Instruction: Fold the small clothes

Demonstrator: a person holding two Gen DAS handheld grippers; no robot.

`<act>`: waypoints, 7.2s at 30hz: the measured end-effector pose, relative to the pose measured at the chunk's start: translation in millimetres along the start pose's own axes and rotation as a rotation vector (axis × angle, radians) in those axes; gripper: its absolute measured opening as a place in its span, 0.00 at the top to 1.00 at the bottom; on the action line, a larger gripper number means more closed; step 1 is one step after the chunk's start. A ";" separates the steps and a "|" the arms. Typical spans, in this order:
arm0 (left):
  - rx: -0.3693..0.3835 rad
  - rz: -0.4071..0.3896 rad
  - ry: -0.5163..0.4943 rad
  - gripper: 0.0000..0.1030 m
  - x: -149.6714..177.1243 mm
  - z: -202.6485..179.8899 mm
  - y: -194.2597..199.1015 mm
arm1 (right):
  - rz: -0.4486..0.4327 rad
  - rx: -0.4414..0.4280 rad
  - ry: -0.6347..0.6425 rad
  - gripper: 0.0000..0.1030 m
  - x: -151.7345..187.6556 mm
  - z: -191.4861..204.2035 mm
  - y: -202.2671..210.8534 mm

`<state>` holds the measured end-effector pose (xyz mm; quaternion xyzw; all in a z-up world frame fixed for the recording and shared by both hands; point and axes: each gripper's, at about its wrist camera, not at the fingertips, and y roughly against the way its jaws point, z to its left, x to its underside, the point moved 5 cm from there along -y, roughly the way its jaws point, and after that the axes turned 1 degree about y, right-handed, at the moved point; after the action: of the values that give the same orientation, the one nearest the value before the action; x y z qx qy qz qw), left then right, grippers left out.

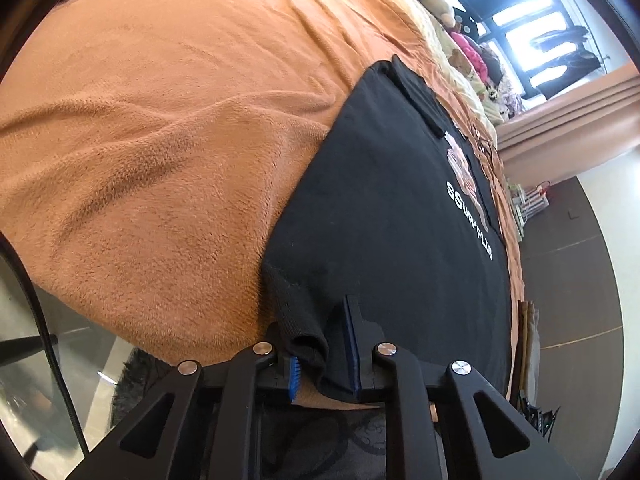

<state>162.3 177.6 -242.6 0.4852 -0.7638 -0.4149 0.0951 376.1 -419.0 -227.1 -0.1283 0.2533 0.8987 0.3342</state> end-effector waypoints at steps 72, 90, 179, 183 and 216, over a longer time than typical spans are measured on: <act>0.342 -0.470 -0.029 0.96 -8.9 -50.4 293.3 | -0.193 -0.270 0.186 1.00 18.8 90.2 98.4; 0.344 -0.484 -0.062 0.96 -58.1 -103.0 283.2 | -0.181 -0.281 0.191 1.00 -47.4 99.5 17.9; -0.593 0.183 -0.847 0.46 -189.2 -104.4 -114.0 | 0.313 0.598 0.673 0.29 -85.5 180.7 -202.4; -0.651 0.243 -0.908 0.46 -192.4 -98.9 -137.2 | 0.352 0.654 0.724 0.29 -81.9 178.0 -233.6; -0.494 -0.031 -0.702 0.28 -342.1 -158.8 -156.8 | 0.194 0.656 0.722 0.33 -172.5 182.0 -323.8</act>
<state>528.0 343.2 -167.2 0.2887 -0.6200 -0.7267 -0.0635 708.8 -203.0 -125.1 -0.2951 0.6329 0.6970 0.1628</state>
